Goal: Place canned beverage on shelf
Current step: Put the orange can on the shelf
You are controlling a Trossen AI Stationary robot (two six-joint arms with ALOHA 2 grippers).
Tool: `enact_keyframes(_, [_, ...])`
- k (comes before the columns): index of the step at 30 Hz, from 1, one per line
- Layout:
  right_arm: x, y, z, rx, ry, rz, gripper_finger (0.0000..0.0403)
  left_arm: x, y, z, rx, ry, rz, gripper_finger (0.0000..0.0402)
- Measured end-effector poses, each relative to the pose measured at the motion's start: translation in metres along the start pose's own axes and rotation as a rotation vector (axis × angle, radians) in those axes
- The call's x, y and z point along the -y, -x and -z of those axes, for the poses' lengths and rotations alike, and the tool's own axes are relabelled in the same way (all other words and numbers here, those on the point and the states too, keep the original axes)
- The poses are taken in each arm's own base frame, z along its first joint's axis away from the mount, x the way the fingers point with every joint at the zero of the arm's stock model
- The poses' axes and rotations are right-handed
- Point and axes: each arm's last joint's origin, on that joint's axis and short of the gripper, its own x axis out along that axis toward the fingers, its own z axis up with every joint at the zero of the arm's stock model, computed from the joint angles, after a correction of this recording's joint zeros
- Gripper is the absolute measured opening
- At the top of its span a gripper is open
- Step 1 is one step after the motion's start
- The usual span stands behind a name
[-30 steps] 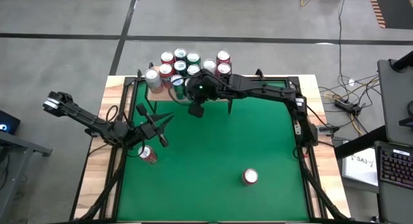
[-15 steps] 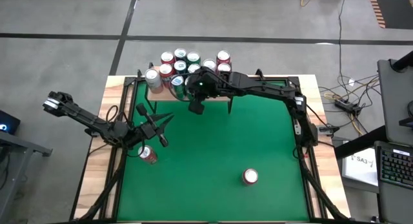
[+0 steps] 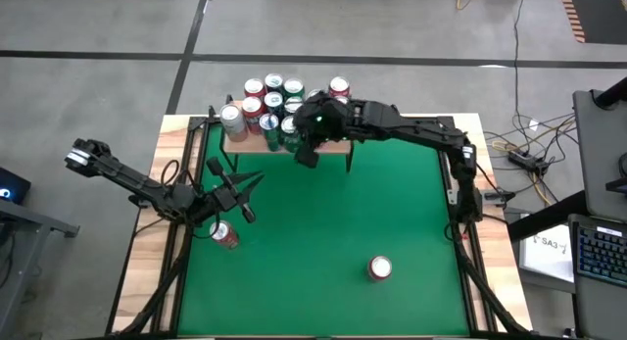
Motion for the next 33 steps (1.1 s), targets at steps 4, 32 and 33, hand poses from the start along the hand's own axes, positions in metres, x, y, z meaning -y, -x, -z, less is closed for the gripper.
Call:
enact_keyframes(4, [0.02,0.013,-0.001,0.013,-0.033,0.036,0.0009,0.0,0.0,0.0,0.0,0.001,0.0,0.004])
enact_keyframes(32, [0.101,-0.025,0.022,-0.074,-0.147,0.151,0.0009,-0.001,0.0,0.0,0.003,-0.025,-0.003,0.004])
enact_keyframes(33, [0.1,-0.025,0.022,-0.071,-0.15,0.149,0.0009,-0.001,0.0,0.0,0.003,-0.025,-0.003,0.004])
